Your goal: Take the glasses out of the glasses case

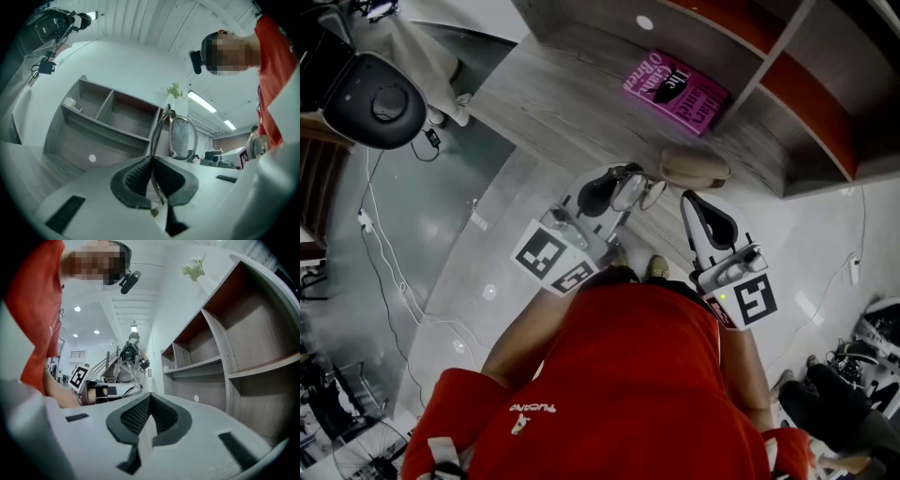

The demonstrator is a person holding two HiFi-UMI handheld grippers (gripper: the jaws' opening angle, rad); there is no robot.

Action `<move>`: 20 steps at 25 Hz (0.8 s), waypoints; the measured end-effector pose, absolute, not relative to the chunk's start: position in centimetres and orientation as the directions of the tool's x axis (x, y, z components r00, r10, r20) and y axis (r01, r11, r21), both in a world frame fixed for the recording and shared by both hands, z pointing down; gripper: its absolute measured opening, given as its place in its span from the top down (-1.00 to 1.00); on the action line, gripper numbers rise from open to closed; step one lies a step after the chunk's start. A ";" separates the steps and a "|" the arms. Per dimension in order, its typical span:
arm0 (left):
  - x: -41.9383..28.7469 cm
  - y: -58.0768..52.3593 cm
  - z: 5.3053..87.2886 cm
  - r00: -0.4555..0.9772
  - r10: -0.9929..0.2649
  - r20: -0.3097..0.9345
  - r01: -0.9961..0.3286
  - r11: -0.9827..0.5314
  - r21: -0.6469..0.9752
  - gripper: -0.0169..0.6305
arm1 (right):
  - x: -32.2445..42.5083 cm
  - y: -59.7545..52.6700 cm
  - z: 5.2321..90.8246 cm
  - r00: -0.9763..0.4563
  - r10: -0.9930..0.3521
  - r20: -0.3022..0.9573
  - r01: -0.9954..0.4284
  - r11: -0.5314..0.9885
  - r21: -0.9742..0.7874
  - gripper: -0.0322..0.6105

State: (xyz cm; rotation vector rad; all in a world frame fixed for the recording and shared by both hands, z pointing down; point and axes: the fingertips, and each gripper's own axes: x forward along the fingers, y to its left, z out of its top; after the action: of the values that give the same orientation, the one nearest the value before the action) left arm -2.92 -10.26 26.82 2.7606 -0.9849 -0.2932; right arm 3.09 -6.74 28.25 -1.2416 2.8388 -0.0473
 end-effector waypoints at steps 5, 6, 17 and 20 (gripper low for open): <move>-2.8 -10.1 26.4 0.757 -0.641 -0.127 -0.602 -0.760 0.246 0.89 | 3.6 -6.5 28.0 -0.666 -0.745 -0.042 -0.741 0.667 -0.078 0.89; -2.8 -10.1 26.2 0.757 -0.641 -0.129 -0.601 -0.760 0.247 0.89 | 3.7 -6.5 27.9 -0.661 -0.749 -0.041 -0.745 0.662 -0.080 0.89; -1.9 -10.3 26.3 0.760 -0.636 -0.133 -0.593 -0.763 0.259 0.89 | 5.0 -6.9 28.2 -0.638 -0.769 -0.030 -0.765 0.638 -0.086 0.89; -1.7 -10.3 26.2 0.760 -0.636 -0.135 -0.593 -0.763 0.257 0.89 | 5.3 -7.0 28.2 -0.636 -0.771 -0.029 -0.767 0.635 -0.090 0.89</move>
State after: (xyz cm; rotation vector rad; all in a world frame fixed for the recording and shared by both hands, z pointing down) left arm -1.72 -10.33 26.20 2.7571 -0.9739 -0.3181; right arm 5.32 -6.99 28.22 -1.3102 2.7822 -0.1057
